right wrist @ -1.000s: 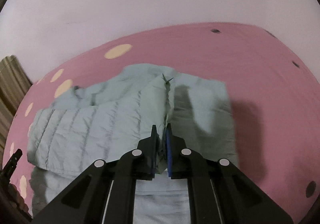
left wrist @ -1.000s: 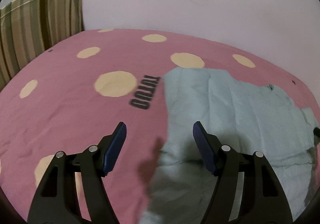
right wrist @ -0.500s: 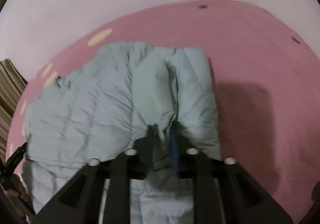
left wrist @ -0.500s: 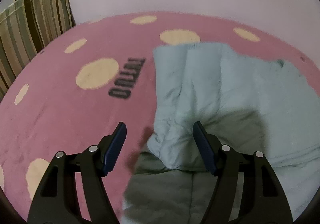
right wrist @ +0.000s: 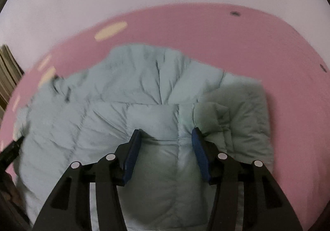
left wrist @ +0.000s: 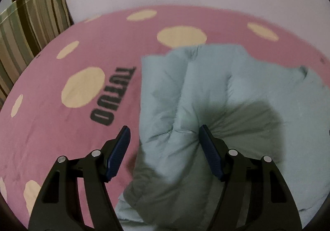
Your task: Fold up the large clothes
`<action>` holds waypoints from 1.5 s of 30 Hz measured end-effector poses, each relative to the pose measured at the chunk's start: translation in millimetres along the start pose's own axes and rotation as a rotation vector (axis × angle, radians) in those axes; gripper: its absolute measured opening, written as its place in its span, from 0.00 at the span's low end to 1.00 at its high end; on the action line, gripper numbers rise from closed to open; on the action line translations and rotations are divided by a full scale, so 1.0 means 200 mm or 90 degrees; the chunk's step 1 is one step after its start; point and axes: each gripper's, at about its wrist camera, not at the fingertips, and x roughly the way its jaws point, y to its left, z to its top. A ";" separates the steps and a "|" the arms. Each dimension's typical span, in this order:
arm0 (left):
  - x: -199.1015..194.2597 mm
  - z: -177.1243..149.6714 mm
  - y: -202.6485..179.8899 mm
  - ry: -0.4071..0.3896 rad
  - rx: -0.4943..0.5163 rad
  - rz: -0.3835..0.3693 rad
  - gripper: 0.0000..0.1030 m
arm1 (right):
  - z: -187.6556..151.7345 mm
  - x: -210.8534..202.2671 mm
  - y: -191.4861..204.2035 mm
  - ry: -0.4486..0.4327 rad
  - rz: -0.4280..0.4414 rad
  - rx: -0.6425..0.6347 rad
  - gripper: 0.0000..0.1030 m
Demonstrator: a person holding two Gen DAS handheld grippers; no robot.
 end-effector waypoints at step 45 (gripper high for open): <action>-0.80 -0.99 0.58 0.023 -0.064 -0.105 0.79 | -1.00 -0.96 -0.39 -0.034 0.011 0.047 0.67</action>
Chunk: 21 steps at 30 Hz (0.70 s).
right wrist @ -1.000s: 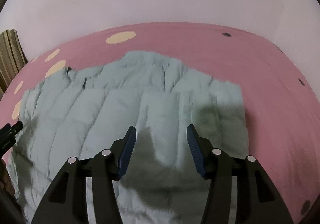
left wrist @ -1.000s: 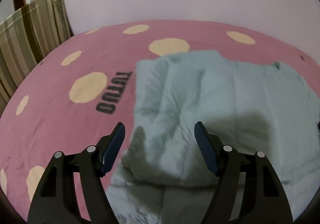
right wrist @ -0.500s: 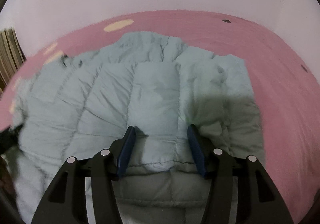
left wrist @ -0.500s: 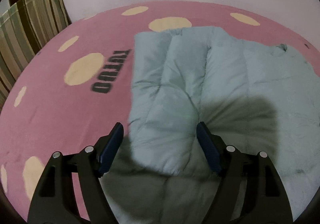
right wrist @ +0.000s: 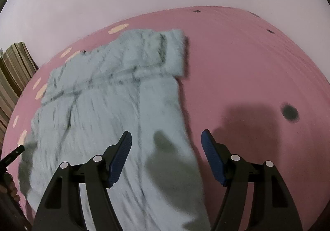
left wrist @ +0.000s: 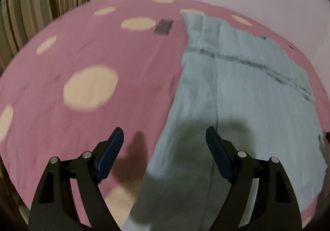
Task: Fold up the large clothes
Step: 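Grasp the jacket hem with the left tool while the right tool grasps beside it, lifting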
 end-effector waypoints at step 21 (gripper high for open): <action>-0.18 -0.34 0.00 0.009 0.002 -0.120 0.15 | -0.40 -0.12 0.01 0.040 0.062 0.016 0.24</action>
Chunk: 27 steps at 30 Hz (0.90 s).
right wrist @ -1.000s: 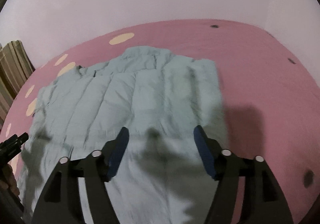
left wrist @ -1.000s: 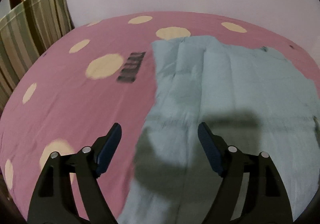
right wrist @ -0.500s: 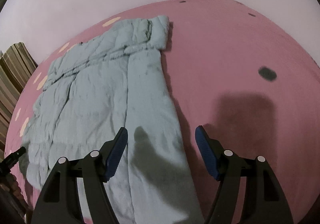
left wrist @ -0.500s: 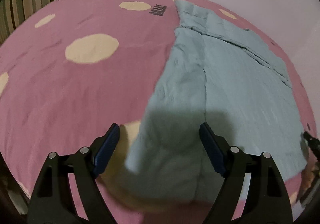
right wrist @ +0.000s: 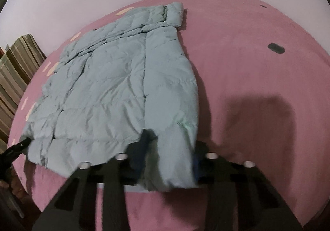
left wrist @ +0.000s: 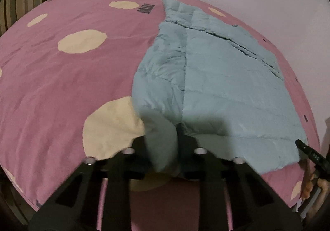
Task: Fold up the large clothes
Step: 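Grasp the jacket hem with the left tool while the right tool grasps beside it, lifting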
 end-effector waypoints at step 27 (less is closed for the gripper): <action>0.04 0.91 -0.17 -0.145 -0.022 -0.029 0.06 | 0.88 0.02 0.06 -0.123 0.124 0.079 0.08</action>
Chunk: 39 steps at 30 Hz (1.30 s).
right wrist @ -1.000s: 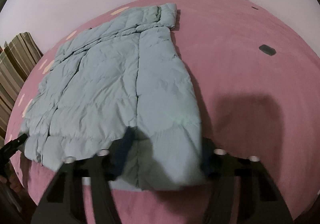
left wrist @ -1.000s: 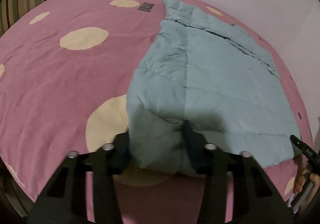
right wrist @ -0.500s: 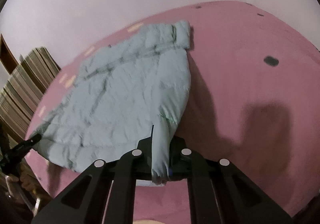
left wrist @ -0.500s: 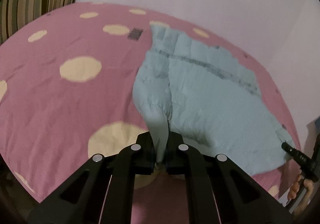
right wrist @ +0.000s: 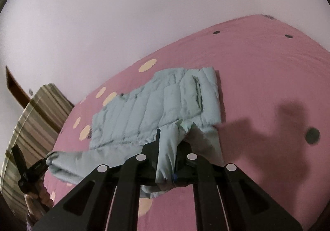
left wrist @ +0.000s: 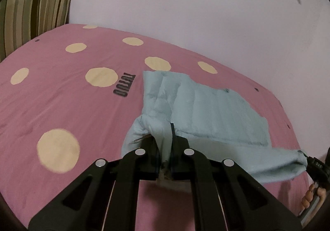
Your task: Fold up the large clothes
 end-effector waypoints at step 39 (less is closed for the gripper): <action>0.35 0.16 0.14 -0.003 -0.001 0.059 0.62 | 0.11 0.24 -0.17 0.029 -0.061 -0.001 0.55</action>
